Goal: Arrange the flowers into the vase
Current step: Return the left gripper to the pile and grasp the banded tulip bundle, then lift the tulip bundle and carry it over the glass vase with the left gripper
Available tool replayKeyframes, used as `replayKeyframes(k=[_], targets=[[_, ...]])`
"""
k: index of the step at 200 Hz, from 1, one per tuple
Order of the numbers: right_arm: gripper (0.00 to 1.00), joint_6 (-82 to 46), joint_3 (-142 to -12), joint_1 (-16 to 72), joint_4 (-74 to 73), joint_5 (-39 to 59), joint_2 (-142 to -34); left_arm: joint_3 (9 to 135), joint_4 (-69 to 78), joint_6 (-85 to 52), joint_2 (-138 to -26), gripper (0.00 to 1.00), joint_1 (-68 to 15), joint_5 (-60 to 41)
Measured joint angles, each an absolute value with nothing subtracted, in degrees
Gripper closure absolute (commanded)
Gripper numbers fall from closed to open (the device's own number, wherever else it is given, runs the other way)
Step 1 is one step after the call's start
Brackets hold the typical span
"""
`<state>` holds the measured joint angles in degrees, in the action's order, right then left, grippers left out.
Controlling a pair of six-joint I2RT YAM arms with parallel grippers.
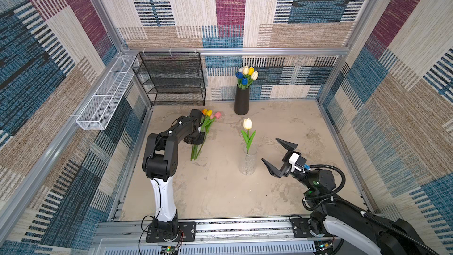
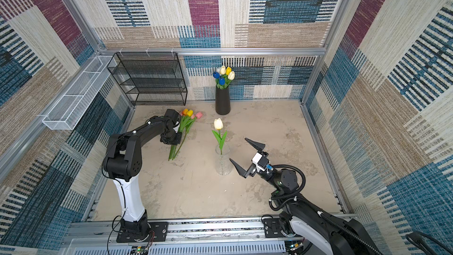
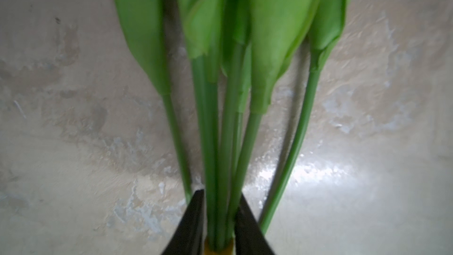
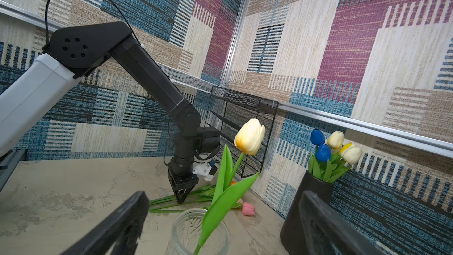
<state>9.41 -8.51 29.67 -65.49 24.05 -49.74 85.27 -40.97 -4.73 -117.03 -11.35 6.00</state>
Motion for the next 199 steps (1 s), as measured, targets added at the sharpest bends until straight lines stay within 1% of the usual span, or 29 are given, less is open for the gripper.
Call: replayKeyframes(k=[20, 67, 77, 111, 148, 177, 199], targets=[[0.00, 9.4, -8.5, 29.7, -65.5, 24.1, -49.7, 85.6, -41.1, -4.7, -117.5, 0.87, -11.3, 6.0], [0.00, 9.4, -8.5, 29.7, -65.5, 24.1, -49.5, 86.0, -42.0, -4.8, -115.6, 0.89, -11.2, 6.0], [0.00, 9.4, -8.5, 29.7, -65.5, 24.1, -49.5, 86.1, -42.4, -4.8, -114.7, 0.92, -11.2, 6.1], [0.00, 9.4, -8.5, 29.7, -65.5, 24.1, -49.5, 85.3, -43.1, -4.8, -110.3, 0.96, -11.2, 6.2], [0.00, 9.4, -8.5, 29.7, -65.5, 24.0, -49.5, 81.8, -42.6, -6.0, -101.8, 0.97, -11.3, 5.5], [0.00, 9.4, -8.5, 29.7, -65.5, 24.0, -49.5, 76.2, -40.5, -6.7, -92.0, 1.00, -11.3, 3.8], [0.00, 9.4, -8.5, 29.7, -65.5, 24.0, -49.5, 71.7, -36.5, -6.9, -83.5, 1.00, -11.3, 0.3]])
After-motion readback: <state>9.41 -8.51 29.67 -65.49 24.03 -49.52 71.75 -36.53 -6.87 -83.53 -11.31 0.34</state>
